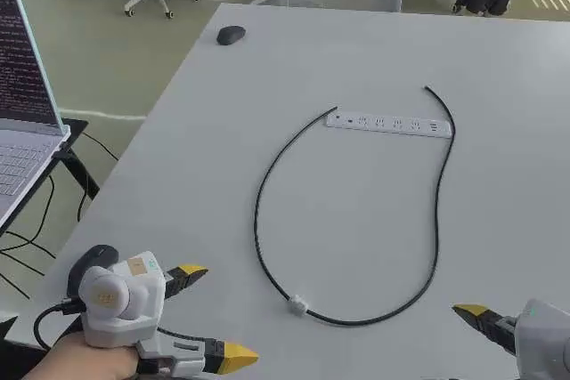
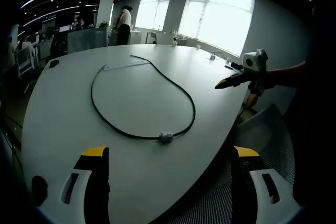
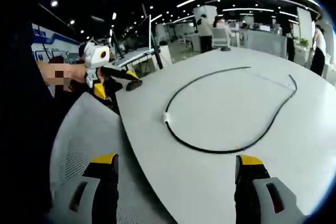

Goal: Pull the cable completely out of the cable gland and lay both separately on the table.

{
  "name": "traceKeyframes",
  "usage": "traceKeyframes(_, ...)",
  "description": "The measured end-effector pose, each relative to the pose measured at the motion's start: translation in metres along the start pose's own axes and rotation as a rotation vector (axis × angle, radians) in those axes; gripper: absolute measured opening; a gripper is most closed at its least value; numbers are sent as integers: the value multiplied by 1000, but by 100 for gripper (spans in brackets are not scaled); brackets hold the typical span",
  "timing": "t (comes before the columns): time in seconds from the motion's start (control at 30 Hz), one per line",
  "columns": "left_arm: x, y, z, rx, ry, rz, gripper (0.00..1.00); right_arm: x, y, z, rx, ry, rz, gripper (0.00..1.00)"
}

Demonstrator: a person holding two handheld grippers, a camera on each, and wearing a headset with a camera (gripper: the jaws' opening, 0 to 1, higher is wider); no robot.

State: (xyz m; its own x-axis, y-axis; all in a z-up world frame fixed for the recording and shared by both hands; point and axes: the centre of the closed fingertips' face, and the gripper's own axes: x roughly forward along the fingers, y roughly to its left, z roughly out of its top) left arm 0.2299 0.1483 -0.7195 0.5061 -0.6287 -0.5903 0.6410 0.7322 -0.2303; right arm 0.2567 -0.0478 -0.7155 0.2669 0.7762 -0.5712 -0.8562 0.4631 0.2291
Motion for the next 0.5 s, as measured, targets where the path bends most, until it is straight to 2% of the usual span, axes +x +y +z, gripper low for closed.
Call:
traceKeyframes(0.2, 1, -1, 1, 4, -3, -15, 95, 7, 3, 4, -1, -1, 12, 88)
traceKeyframes(0.3, 0, 0, 7, -1, -21, -18, 95, 9, 4, 3, -3, 5, 20, 88)
traceKeyframes(0.5, 0, 2, 10, 3, -30, -17, 95, 7, 1, 0, -7, 13, 10, 88)
